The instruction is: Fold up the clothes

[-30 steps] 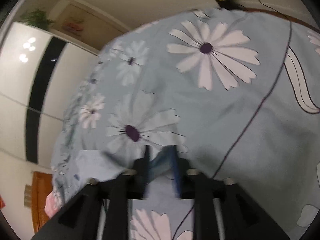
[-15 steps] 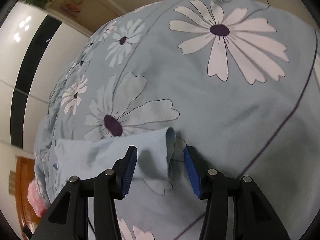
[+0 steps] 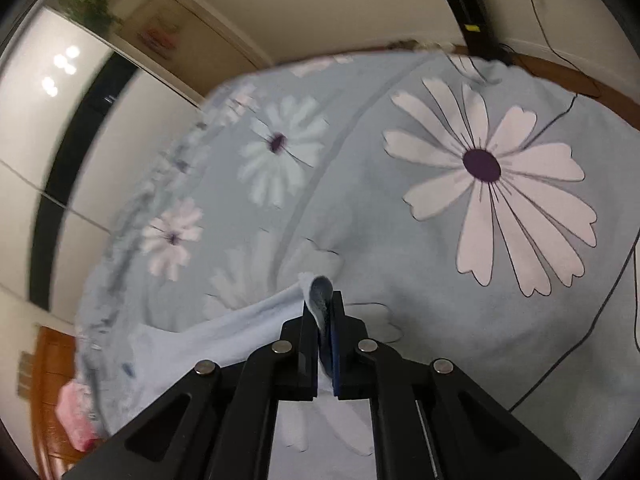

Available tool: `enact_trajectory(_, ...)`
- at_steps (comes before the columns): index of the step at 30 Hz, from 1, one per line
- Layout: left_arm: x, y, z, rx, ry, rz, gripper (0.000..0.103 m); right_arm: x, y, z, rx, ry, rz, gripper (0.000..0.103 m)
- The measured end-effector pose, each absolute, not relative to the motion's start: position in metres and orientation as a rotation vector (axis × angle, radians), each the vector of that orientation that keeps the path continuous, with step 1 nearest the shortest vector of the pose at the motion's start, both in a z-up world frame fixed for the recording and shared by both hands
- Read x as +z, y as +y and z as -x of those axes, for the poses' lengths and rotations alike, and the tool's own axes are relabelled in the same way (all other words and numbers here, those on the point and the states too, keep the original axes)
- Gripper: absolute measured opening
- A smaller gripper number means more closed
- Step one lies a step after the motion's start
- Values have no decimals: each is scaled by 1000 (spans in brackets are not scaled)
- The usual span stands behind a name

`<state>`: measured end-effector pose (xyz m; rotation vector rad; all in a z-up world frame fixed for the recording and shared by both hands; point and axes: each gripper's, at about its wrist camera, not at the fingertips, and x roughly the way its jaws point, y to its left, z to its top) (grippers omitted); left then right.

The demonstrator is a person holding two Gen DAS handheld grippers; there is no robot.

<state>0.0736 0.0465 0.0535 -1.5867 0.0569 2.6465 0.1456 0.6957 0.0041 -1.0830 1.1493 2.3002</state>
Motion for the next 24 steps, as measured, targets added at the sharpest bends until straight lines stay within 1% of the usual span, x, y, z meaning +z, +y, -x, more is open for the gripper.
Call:
enact_trajectory(3, 55, 30, -73, 2673, 4, 1602, 71, -9, 689, -133, 2244, 1110, 1149, 6)
enact_trajectory(6, 62, 8, -76, 2709, -47, 1597, 71, -8, 685, -132, 2209, 1073, 1150, 8)
enact_trajectory(7, 65, 0, -77, 2725, -54, 1592, 71, -4, 683, -133, 2206, 1052, 1148, 23)
enact_trajectory(9, 71, -19, -81, 2756, -60, 1587, 71, 15, 675, -138, 2224, 986, 1114, 48)
enact_trajectory(13, 77, -62, -90, 2796, -55, 1613, 71, 57, 648, -157, 2311, 876, 1040, 50)
enact_trajectory(16, 68, -94, -101, 2769, -49, 1664, 71, 74, 616, -167, 2369, 827, 1069, 52)
enact_trajectory(20, 30, -128, -115, 2657, -140, 1767, 71, 81, 569, -165, 2406, 779, 1166, 52)
enact_trajectory(24, -10, -145, -122, 2542, -250, 1839, 71, 80, 530, -151, 2434, 810, 1226, 52)
